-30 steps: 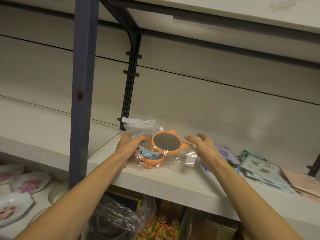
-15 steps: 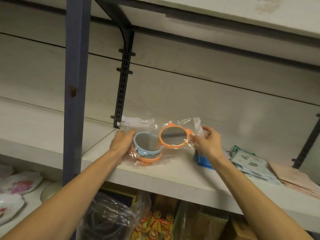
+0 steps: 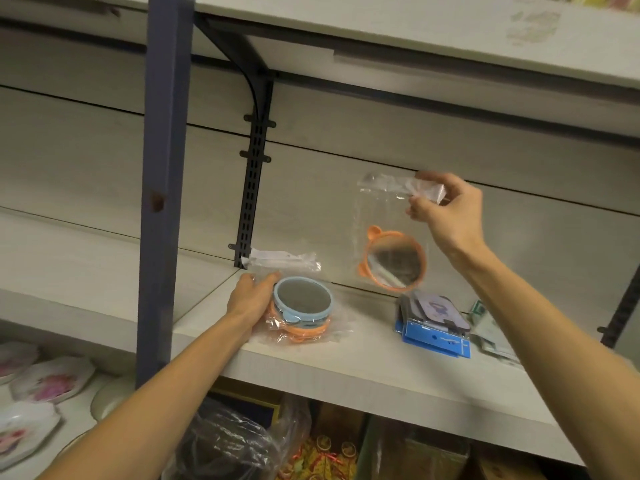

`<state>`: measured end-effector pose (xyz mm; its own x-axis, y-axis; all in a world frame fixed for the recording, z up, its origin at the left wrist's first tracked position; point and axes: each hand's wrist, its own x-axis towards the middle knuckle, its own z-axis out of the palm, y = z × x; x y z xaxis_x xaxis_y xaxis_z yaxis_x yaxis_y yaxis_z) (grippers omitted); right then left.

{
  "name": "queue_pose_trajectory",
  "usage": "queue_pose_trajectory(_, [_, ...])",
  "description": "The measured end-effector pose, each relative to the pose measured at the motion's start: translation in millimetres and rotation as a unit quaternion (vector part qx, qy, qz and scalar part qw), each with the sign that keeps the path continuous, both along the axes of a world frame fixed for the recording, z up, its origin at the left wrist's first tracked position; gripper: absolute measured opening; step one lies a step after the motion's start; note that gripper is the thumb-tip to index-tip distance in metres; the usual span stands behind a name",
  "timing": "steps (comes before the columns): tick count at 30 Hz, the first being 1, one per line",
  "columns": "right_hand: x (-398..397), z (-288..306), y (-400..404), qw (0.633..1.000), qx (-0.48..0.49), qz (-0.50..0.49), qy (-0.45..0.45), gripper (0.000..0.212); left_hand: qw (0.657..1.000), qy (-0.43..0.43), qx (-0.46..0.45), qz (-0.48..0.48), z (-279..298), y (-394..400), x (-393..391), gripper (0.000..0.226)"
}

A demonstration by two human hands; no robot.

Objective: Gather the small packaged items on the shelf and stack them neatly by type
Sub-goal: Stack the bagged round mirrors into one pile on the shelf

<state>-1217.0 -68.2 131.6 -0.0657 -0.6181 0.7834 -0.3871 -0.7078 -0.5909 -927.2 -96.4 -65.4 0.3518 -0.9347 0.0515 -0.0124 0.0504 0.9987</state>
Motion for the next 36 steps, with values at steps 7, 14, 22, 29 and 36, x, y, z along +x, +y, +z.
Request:
queue_pose_trajectory(7, [23.3,-3.2,-4.5,0.981,0.116,0.095,-0.120,0.034,1.000,-0.004,-0.008,0.005,7.5,9.9,-4.2,0.089])
queue_pose_trajectory(14, [63.1,-65.4,-55.7,0.908,0.340,0.116,-0.216,0.037,1.000,0.001,-0.003,-0.015,7.8,8.9,-0.9,0.105])
queue_pose_trajectory(22, [84.1,-116.4,-117.4,0.839,0.462,0.080,-0.277,0.036,0.998,-0.003,0.019,-0.065,24.6,24.6,-11.1,0.103])
queue_pose_trajectory(29, [85.8,-114.7,-92.0,0.872,0.422,0.080,-0.233,0.050,0.998,0.009,0.009,-0.059,23.6,28.0,-13.1,0.076])
queue_pose_trajectory(36, [55.7,-135.0,-22.9,0.872,0.470,0.136,-0.009,0.045,0.997,-0.007,0.024,-0.072,22.4,27.5,-12.4,0.097])
